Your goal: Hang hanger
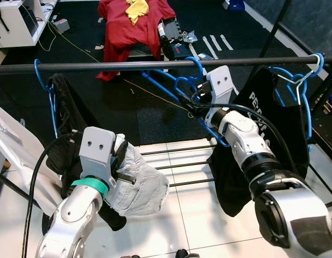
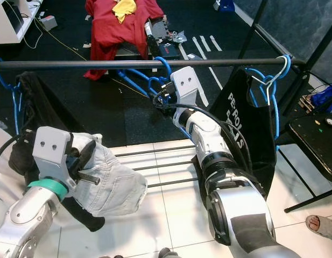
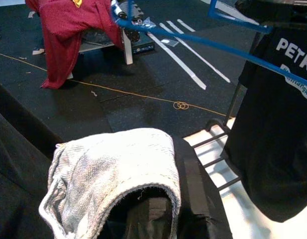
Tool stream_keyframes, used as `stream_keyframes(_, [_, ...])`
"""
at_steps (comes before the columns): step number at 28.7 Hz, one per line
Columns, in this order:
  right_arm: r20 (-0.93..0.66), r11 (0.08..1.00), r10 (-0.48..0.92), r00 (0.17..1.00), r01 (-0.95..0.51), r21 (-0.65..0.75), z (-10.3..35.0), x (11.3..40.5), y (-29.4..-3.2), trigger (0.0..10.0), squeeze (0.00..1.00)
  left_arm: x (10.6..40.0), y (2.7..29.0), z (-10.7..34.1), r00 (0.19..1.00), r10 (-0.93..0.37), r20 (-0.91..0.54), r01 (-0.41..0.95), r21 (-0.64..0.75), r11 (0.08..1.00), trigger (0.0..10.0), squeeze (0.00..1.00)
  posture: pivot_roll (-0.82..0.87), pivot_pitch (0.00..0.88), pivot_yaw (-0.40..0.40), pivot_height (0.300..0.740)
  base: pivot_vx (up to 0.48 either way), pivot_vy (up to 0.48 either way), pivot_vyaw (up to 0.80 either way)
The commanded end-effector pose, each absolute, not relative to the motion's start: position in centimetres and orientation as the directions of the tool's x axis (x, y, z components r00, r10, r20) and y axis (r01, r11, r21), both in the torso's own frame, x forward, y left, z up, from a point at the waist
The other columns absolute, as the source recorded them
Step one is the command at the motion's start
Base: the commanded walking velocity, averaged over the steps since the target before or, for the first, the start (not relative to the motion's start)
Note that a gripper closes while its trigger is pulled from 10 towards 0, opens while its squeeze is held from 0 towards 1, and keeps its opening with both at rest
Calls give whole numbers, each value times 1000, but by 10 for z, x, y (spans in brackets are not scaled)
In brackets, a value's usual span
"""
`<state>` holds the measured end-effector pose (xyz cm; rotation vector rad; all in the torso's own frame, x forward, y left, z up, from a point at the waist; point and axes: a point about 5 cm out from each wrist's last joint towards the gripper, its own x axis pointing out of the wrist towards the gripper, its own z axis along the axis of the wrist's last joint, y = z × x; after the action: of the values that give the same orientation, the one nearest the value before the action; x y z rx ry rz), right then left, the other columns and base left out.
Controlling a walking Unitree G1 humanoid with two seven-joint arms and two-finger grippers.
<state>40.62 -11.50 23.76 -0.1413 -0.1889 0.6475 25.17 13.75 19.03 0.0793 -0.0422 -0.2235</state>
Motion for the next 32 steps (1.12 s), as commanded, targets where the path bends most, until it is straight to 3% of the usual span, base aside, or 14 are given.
stream_keyframes(1, [116,776,625,772,-597,-205,240,406,-116,10000,0,251,135,193,972,-229,49,224,89,970,10000,0,16,110,21,740,0,0,0])
stream_keyframes(7, [61,731,667,743,-637,-245,240,406,-117,10000,0,250,135,193,973,-227,50,222,88,971,10000,0,14,108,18,740,0,0,0])
stream_keyframes(8, [45,737,659,751,-632,-240,238,406,-118,5608,0,250,135,193,973,-227,50,223,88,971,10000,0,14,106,18,740,0,0,0])
stream_keyframes(9, [45,737,659,751,-632,-240,238,406,-118,5608,0,250,135,193,973,-227,50,223,88,971,10000,0,14,106,18,740,0,0,0])
stream_keyframes(10, [10,724,668,744,-647,-238,235,406,-119,9725,0,250,135,193,972,-228,50,223,88,971,10000,0,16,105,20,740,0,0,0])
stream_keyframes(18, [-60,634,738,673,-720,-282,236,403,-117,10000,0,251,135,193,972,-230,51,225,91,970,10000,0,16,101,21,740,0,0,0])
stream_keyframes(24, [-181,513,734,655,-709,-484,252,404,-131,10000,0,251,135,193,971,-233,51,228,92,969,10000,0,12,101,21,740,0,0,0])
stream_keyframes(30, [-160,519,742,651,-709,-478,263,405,-133,10000,0,251,134,193,971,-234,51,228,91,969,10000,0,12,102,20,740,0,0,0])
stream_keyframes(31, [-129,530,764,632,-729,-433,269,404,-132,8471,0,251,134,193,971,-233,51,228,91,969,10000,0,14,103,19,740,0,0,0])
stream_keyframes(32, [-92,531,791,605,-753,-389,275,403,-130,10000,0,250,134,193,971,-232,51,227,90,970,10000,0,14,103,19,740,0,0,0])
